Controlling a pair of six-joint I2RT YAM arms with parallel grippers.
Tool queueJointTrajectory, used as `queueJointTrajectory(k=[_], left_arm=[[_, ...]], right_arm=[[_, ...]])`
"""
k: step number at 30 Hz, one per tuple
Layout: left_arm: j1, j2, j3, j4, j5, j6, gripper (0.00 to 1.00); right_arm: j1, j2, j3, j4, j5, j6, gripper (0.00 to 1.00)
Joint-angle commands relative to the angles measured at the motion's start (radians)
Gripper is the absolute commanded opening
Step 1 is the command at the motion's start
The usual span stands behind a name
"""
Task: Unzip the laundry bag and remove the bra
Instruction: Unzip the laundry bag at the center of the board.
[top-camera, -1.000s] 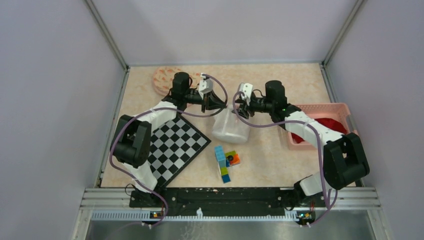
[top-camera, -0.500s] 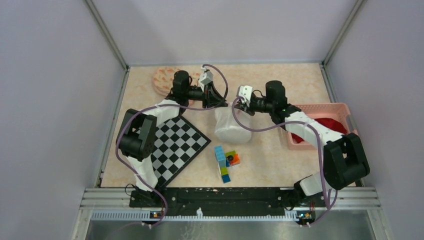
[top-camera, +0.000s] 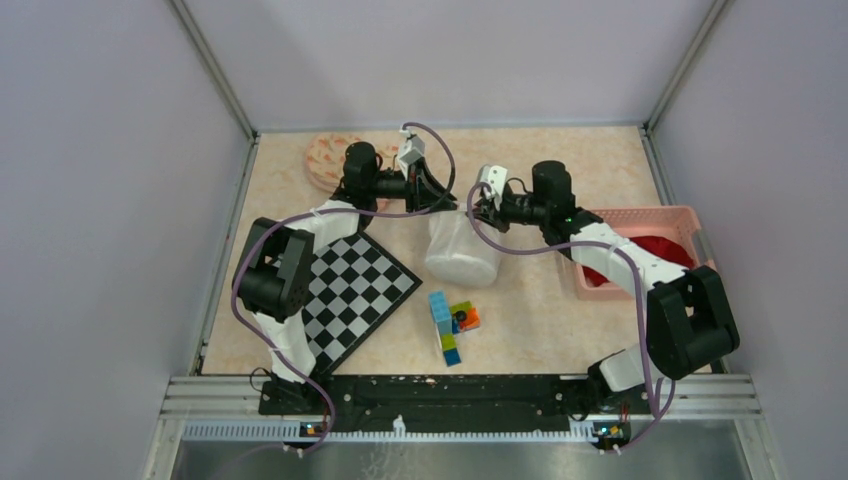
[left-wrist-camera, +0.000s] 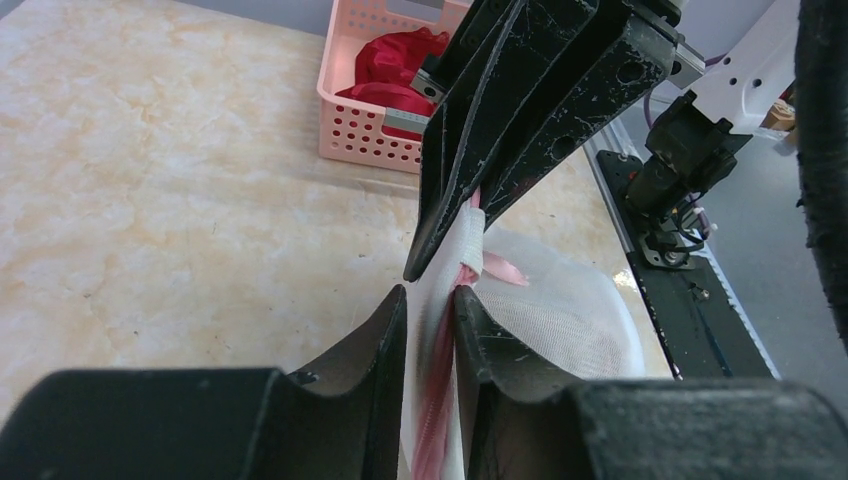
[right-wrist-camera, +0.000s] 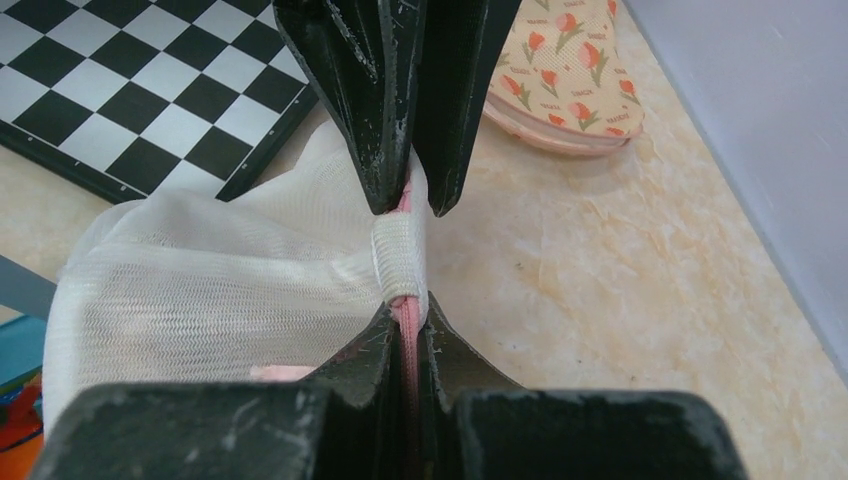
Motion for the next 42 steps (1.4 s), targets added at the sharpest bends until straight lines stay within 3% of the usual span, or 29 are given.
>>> queueJointTrajectory(k=[1, 10, 30, 33, 38, 42], left_arm=[[0.002, -0.009, 0.002, 0.074, -0.037, -0.038, 0.28], [-0.028, 0.0, -0.014, 0.13, -0.062, -0.098, 0.34], [-0.044, 0.062, -0.049, 0.384, -0.079, -0.346, 0.28], [-0.021, 0.041, -0.069, 0.357, -0.073, -0.31, 0.29], [-0.009, -0.015, -0.091, 0.143, -0.107, -0.11, 0.32], [-0.006, -0.011, -0.094, 0.134, -0.16, -0.111, 0.34]], right_arm=[[-0.003, 0.001, 0.042, 0.045, -0.063, 0.044, 0.0], [-0.002, 0.019, 0.056, 0.056, -0.068, 0.054, 0.0], [0.012, 0.045, 0.085, 0.045, -0.071, 0.048, 0.0], [-0.003, 0.048, 0.088, 0.04, -0.069, 0.068, 0.0], [-0.014, 0.051, 0.09, 0.056, -0.071, 0.101, 0.0], [-0.013, 0.052, 0.086, 0.073, -0.075, 0.124, 0.0]])
